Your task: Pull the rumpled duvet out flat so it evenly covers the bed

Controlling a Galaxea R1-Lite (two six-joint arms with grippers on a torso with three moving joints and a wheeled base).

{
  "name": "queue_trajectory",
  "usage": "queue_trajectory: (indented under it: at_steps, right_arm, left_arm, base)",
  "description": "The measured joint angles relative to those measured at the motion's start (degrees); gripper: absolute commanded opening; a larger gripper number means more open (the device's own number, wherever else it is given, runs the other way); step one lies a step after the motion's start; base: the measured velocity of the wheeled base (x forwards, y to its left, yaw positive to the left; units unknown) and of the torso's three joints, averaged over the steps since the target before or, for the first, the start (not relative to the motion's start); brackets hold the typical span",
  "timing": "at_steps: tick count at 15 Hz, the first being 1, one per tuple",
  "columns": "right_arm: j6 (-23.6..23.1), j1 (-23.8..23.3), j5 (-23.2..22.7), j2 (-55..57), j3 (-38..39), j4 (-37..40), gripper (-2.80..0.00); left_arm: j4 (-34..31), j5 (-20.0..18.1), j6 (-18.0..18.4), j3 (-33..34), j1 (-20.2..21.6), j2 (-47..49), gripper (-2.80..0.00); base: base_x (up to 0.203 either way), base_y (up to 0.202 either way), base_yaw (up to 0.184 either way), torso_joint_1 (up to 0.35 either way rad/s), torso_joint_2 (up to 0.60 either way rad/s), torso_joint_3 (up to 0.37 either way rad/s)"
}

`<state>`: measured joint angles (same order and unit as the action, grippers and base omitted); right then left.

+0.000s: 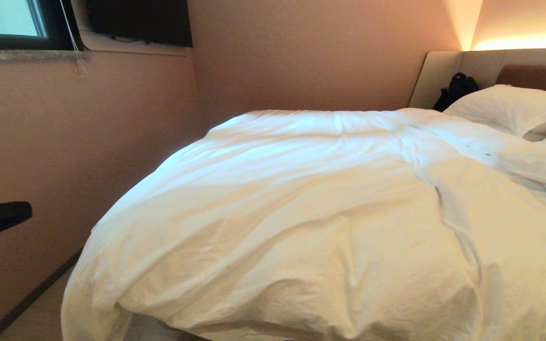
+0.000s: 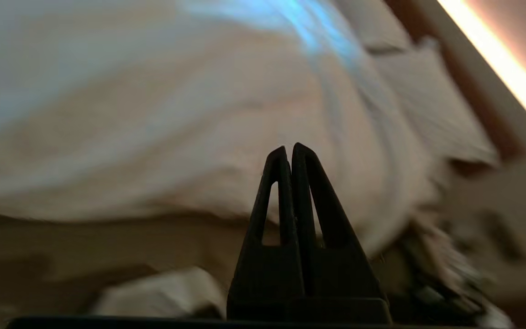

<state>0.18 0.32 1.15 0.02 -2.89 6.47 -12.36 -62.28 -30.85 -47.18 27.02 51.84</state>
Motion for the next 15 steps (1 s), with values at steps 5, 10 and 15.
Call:
queue_trajectory:
  at_steps: [5, 10, 15]
  right_arm:
    - [0.0, 0.0, 0.0, 0.0, 0.0, 0.0, -2.8]
    - [0.0, 0.0, 0.0, 0.0, 0.0, 0.0, -2.8]
    - [0.0, 0.0, 0.0, 0.0, 0.0, 0.0, -2.8]
  left_arm:
    - [-1.4, -12.0, -10.8, 0.2, -1.9, -2.9, -2.8]
    - [-1.4, -16.2, -14.4, 1.4, -2.6, -5.8, -2.8]
    - [-0.9, -16.4, -14.3, 3.5, -2.9, -9.8, -2.8]
  base:
    - [0.0, 0.0, 0.0, 0.0, 0.0, 0.0]
    - [0.0, 0.0, 0.0, 0.0, 0.0, 0.0]
    - [0.0, 0.0, 0.0, 0.0, 0.0, 0.0]
